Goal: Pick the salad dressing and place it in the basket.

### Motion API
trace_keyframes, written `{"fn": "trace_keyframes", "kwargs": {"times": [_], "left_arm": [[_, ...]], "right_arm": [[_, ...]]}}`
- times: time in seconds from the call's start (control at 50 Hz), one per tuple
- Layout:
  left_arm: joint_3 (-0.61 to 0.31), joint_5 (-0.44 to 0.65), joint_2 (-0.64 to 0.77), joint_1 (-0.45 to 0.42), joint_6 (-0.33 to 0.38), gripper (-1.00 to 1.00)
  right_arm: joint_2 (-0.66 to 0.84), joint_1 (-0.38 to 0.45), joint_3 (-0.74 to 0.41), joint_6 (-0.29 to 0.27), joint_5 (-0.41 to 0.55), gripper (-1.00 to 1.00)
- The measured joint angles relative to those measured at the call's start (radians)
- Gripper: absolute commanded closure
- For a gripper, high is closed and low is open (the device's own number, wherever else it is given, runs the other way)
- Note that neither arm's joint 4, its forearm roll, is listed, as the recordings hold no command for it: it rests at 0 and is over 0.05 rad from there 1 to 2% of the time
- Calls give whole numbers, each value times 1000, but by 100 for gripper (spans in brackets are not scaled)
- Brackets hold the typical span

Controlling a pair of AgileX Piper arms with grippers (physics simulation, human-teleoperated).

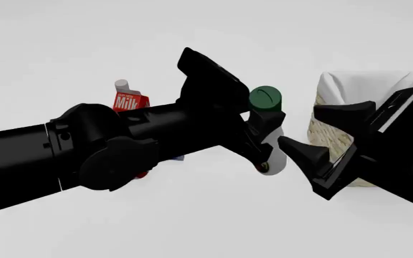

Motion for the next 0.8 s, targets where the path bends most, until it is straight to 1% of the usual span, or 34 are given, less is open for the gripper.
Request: {"fn": "trace_keyframes", "kwargs": {"times": [0.24, 0.76, 0.78, 0.8], "left_arm": [[6, 1, -14, -16, 2, 100], [21, -2, -38, -41, 1, 100], [21, -2, -38, -41, 1, 100], [21, -2, -38, -41, 1, 100]], "right_arm": [[50, 29, -1, 5, -30, -100], [116, 63, 22, 24, -82, -100], [118, 63, 23, 25, -84, 100], [119, 66, 24, 20, -86, 100]]}}
